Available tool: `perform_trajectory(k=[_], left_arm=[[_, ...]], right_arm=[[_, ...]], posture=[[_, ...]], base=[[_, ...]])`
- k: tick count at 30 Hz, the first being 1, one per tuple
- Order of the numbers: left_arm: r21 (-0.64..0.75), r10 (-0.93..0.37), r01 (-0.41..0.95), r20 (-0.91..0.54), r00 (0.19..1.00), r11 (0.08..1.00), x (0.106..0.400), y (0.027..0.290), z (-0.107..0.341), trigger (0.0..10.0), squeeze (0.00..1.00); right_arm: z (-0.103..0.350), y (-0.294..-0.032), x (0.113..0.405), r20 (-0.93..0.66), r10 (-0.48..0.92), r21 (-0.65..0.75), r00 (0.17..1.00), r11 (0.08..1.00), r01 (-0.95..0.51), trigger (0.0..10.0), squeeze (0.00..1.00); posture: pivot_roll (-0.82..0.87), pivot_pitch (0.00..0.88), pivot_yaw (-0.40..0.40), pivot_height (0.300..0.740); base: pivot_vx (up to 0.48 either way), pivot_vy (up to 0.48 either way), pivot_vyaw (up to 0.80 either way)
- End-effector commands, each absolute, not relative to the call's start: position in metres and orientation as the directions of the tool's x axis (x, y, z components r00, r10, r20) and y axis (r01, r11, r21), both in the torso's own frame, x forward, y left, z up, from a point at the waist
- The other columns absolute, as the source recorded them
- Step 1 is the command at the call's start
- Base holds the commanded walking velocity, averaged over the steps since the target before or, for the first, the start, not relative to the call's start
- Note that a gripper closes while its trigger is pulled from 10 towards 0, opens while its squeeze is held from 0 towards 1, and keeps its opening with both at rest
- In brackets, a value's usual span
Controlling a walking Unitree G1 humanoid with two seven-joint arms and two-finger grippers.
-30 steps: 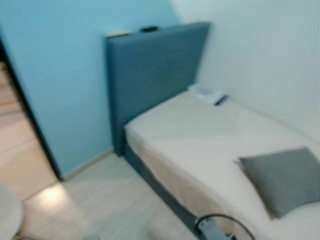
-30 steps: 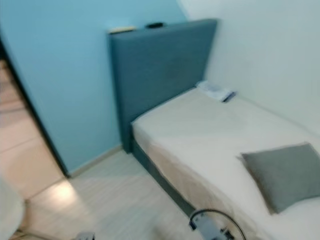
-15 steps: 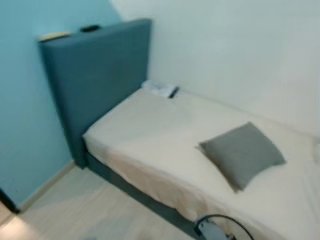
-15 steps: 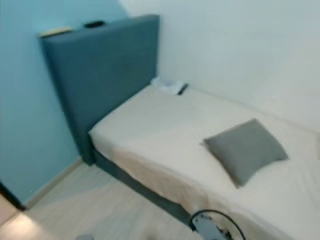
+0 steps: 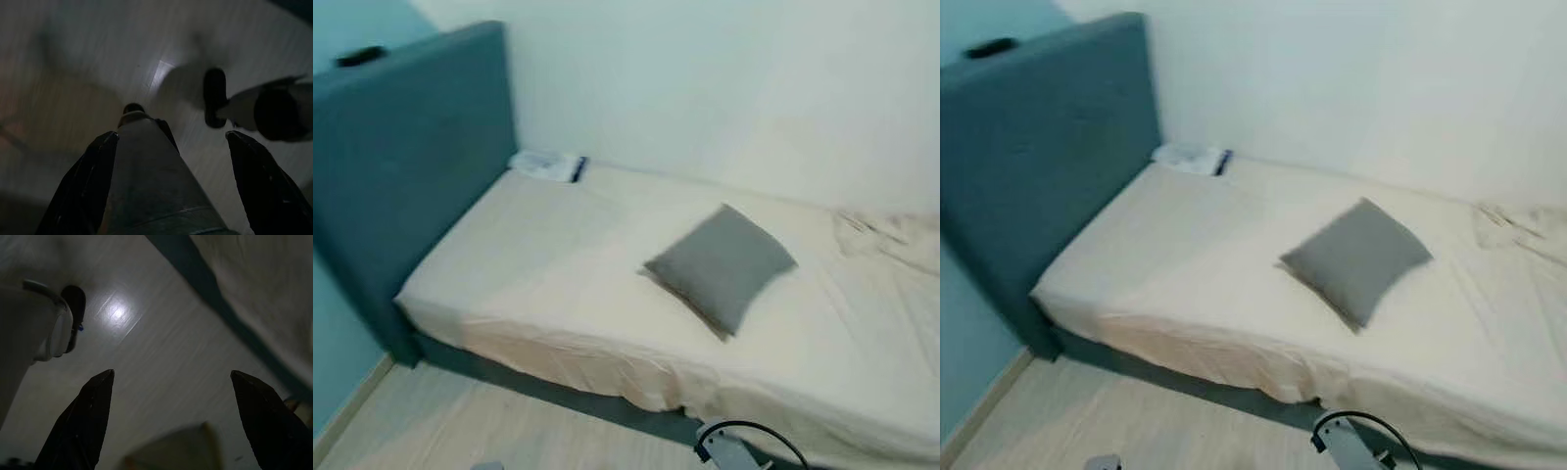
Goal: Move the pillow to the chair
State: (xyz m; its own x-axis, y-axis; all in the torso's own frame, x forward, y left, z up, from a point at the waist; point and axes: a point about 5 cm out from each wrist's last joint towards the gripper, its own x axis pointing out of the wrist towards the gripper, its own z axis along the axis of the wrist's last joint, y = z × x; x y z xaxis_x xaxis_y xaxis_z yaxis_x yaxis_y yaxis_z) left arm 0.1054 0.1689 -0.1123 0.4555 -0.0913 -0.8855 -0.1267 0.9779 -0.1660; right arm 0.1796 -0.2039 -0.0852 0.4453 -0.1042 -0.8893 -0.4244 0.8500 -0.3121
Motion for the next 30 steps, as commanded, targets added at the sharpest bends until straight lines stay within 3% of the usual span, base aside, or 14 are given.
perform_trajectory(k=[1, 30], left_arm=[[-0.195, -0.122, -0.143, -0.905, 0.408, 0.97, 0.09, 0.161, -0.117, 10.0, 0.0], [-0.179, -0.099, -0.157, -0.903, 0.419, 0.971, 0.092, 0.162, -0.116, 10.0, 0.0]], right_arm=[[-0.084, -0.209, 0.18, -0.881, -0.119, -0.318, 0.458, 0.866, -0.387, 10.0, 0.0], [-0.077, -0.21, 0.194, -0.856, -0.117, -0.326, 0.504, 0.879, -0.349, 10.0, 0.0]], posture=[[-0.04, 0.047, -0.053, 0.74], [-0.06, 0.027, -0.055, 0.74]], base=[[0.0, 0.0, -0.73], [0.0, 0.0, -0.72]])
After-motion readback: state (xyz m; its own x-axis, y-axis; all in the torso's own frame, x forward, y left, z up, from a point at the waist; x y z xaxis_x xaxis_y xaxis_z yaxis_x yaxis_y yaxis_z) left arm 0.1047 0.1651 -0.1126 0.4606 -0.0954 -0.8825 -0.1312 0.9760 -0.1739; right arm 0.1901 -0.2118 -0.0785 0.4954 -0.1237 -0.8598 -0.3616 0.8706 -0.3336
